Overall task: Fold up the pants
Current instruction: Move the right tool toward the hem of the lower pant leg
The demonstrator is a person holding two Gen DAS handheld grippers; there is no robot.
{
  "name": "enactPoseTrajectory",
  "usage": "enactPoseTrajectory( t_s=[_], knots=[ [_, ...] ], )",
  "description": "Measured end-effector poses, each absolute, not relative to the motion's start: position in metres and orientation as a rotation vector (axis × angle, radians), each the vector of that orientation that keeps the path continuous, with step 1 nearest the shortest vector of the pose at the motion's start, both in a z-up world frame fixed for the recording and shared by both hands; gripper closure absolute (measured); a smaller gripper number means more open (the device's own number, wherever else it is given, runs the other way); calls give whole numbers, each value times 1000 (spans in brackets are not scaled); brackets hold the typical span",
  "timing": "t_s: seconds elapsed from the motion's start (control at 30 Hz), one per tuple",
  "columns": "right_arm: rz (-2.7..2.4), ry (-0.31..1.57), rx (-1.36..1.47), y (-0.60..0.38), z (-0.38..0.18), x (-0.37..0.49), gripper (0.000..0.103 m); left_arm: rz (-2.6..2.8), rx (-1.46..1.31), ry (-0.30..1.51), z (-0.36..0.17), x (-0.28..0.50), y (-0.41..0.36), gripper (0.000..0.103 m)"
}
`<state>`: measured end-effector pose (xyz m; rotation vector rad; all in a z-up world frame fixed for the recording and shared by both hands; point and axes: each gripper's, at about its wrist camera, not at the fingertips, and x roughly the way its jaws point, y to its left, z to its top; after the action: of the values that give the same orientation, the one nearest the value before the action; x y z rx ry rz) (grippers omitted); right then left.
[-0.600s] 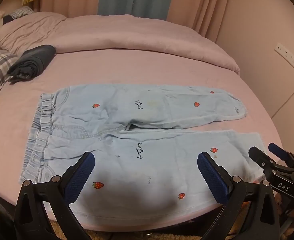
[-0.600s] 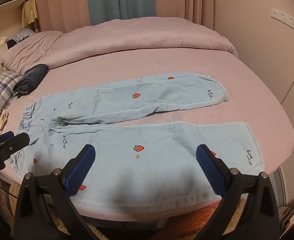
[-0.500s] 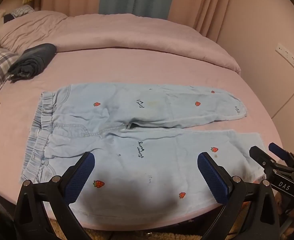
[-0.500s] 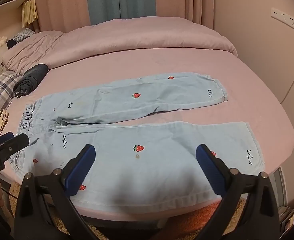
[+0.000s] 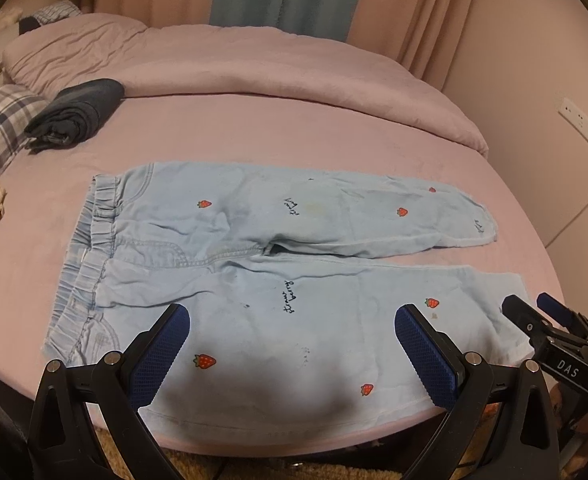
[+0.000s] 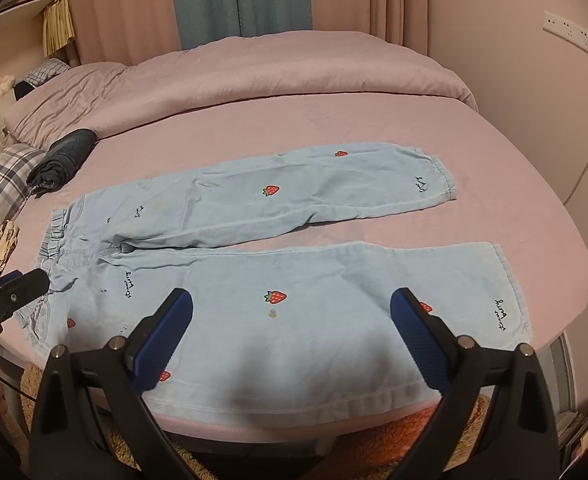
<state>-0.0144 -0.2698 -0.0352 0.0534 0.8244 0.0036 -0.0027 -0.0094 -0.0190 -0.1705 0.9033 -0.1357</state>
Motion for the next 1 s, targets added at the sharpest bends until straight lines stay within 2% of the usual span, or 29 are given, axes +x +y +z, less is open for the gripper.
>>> enactPoseTrajectory(
  t_s=[0.33,0.5,0.7,1.0],
  knots=[
    [-32,849,74,-287,-37,-12,4,-145,-224,891,-17,-2,-9,0],
    [-54,796,97,-299,-34,-11,5,-147,-206,877,-12,-2,-9,0],
    [-62,868,126,-302,-40,-9,5,-148,-203,882,-12,-1,-8,0],
    [-187,860,173,-359,-44,-3,6,-60,-259,914,-23,6,30,0]
  ],
)
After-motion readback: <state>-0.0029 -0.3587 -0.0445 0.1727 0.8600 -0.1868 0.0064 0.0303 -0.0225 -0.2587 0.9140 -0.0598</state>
